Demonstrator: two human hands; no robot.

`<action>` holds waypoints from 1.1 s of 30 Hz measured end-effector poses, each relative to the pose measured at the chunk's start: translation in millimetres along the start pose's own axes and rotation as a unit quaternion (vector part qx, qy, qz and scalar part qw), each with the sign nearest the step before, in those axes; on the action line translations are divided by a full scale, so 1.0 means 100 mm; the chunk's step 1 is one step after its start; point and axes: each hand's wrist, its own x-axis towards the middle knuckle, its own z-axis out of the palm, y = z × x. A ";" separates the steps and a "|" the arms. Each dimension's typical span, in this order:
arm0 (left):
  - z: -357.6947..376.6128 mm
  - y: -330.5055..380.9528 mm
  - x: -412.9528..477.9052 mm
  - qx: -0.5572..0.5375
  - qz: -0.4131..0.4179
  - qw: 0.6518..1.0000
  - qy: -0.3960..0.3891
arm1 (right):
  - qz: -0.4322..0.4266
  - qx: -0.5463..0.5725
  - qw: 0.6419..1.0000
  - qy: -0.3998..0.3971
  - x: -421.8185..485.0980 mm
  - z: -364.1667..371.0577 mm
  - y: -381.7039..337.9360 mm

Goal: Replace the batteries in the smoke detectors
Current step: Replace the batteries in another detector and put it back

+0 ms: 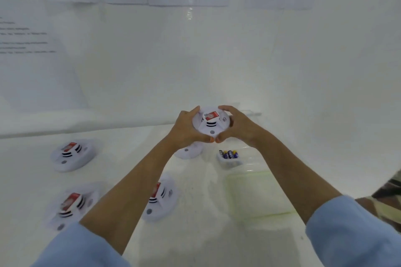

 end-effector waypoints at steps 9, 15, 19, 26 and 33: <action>0.59 0.26 0.11 0.021 -0.011 0.999 -0.026 | 0.004 0.113 0.991 -0.069 -0.09 -0.52 0.31; 0.61 0.31 0.15 -0.121 0.024 0.992 -0.026 | 0.018 0.298 0.954 -0.038 -0.12 -0.70 0.20; 0.59 0.35 0.17 -0.187 0.052 0.981 -0.006 | 0.050 0.171 0.982 -0.063 -0.13 -0.68 0.23; 0.64 0.31 0.07 -0.200 0.071 0.977 0.025 | -0.001 0.251 0.967 -0.043 -0.12 -0.57 0.21; 0.64 0.29 -0.02 -0.129 0.132 0.981 0.055 | -0.020 0.150 0.988 -0.007 -0.16 -0.50 0.25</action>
